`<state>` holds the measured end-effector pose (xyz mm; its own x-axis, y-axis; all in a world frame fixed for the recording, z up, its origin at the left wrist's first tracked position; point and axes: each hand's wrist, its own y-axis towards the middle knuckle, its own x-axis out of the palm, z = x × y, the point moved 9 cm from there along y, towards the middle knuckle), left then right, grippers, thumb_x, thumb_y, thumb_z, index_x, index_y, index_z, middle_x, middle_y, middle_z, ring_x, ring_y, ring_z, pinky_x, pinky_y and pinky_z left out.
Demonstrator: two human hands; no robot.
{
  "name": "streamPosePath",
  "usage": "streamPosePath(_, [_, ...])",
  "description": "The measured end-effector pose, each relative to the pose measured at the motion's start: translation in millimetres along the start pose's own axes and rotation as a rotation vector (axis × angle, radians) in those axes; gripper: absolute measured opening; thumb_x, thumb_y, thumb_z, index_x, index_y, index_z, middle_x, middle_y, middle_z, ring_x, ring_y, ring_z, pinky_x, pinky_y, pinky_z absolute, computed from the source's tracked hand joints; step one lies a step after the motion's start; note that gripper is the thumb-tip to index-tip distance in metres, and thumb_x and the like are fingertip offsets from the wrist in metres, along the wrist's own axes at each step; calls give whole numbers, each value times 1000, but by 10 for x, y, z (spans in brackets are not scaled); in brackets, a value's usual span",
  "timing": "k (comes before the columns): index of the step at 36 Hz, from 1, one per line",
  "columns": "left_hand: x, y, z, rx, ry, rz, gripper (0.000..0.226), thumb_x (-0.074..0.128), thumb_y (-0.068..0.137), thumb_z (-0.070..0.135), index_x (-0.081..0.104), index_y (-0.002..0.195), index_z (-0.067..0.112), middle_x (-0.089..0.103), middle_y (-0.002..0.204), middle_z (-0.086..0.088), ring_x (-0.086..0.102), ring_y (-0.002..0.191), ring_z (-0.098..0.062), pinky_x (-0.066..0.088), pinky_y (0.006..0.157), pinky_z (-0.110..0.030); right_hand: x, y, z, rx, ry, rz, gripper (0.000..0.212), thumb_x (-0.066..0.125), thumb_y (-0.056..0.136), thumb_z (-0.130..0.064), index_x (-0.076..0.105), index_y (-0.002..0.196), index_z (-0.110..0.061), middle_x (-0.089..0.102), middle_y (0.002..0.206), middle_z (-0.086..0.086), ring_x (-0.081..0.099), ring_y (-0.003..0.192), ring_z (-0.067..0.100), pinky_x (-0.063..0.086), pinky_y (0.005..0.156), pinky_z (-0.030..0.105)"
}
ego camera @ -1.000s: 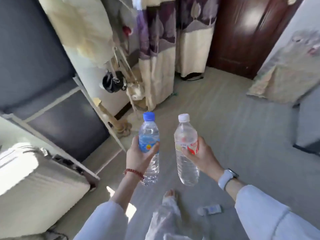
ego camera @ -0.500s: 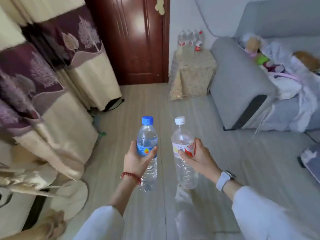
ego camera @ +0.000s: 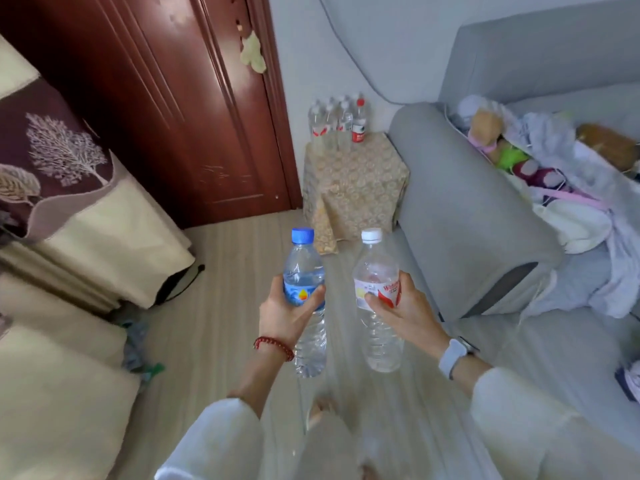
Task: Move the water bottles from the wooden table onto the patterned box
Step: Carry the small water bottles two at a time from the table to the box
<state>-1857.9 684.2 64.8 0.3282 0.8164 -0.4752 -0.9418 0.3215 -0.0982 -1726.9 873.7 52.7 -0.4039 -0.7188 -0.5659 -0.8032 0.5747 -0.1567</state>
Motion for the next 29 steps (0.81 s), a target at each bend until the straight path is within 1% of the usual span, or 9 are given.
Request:
streamPosePath(3, [195, 622, 93, 2, -4, -11, 34, 74, 71, 37, 51, 86, 18, 58, 70, 14, 56, 64, -4, 42, 56, -13, -42, 632, -28, 1, 5, 2, 52, 64, 80, -43, 39, 117, -16, 61, 103, -5, 61, 88, 15, 43, 61, 14])
streamPosePath(6, [377, 1324, 194, 14, -5, -22, 34, 75, 71, 37, 51, 85, 17, 58, 70, 14, 55, 63, 0, 41, 52, -6, -77, 1337, -56, 13, 20, 20, 52, 66, 79, -41, 41, 116, -16, 61, 103, -5, 61, 92, 17, 48, 70, 23])
streamPosePath(13, [734, 3083, 512, 19, -2, -52, 34, 74, 70, 38, 52, 85, 17, 60, 71, 11, 58, 67, -8, 44, 61, -23, -161, 3087, -325, 44, 24, 21, 47, 68, 77, -38, 43, 112, -19, 60, 95, -12, 61, 89, 12, 52, 79, 34])
streamPosePath(15, [847, 3553, 633, 19, -13, -58, 35, 75, 70, 38, 53, 88, 17, 61, 74, 10, 60, 71, -12, 47, 65, -26, -229, 3538, -396, 64, 34, 30, 45, 68, 77, -37, 43, 110, -20, 60, 94, -13, 61, 88, 13, 52, 77, 32])
streamPosePath(18, [1064, 4144, 806, 11, -33, -92, 35, 75, 70, 36, 52, 91, 20, 61, 75, 13, 60, 71, -7, 45, 63, -20, -357, 4104, -447, 98, 60, 53, 46, 67, 79, -35, 41, 113, -19, 59, 97, -11, 61, 89, 13, 50, 72, 24])
streamPosePath(20, [1243, 4482, 878, 0, -38, -121, 36, 75, 70, 36, 52, 94, 22, 61, 78, 14, 60, 73, -5, 47, 66, -22, -437, 4442, -411, 132, 81, 63, 47, 68, 78, -34, 41, 114, -19, 59, 99, -9, 61, 89, 13, 48, 68, 19])
streamPosePath(24, [1651, 5082, 936, -40, -90, -160, 36, 77, 69, 29, 52, 94, 25, 61, 81, 16, 59, 75, -3, 45, 67, -18, -541, 5121, -245, 186, 138, 51, 58, 69, 71, -43, 40, 117, -23, 61, 107, -8, 62, 94, 14, 54, 82, 33])
streamPosePath(27, [1965, 5522, 938, -66, -96, -161, 39, 78, 69, 23, 51, 96, 20, 61, 82, 9, 58, 74, -7, 42, 63, -13, -592, 5669, -90, 212, 160, 40, 58, 71, 74, -36, 38, 119, -21, 59, 106, -9, 60, 96, 14, 50, 80, 28])
streamPosePath(29, [2175, 5810, 914, -89, -84, -166, 43, 79, 68, 22, 50, 98, 18, 60, 85, 5, 58, 76, -11, 41, 64, -16, -608, 6052, 9, 209, 160, 20, 57, 72, 76, -31, 36, 119, -19, 57, 104, -8, 59, 95, 14, 47, 74, 21])
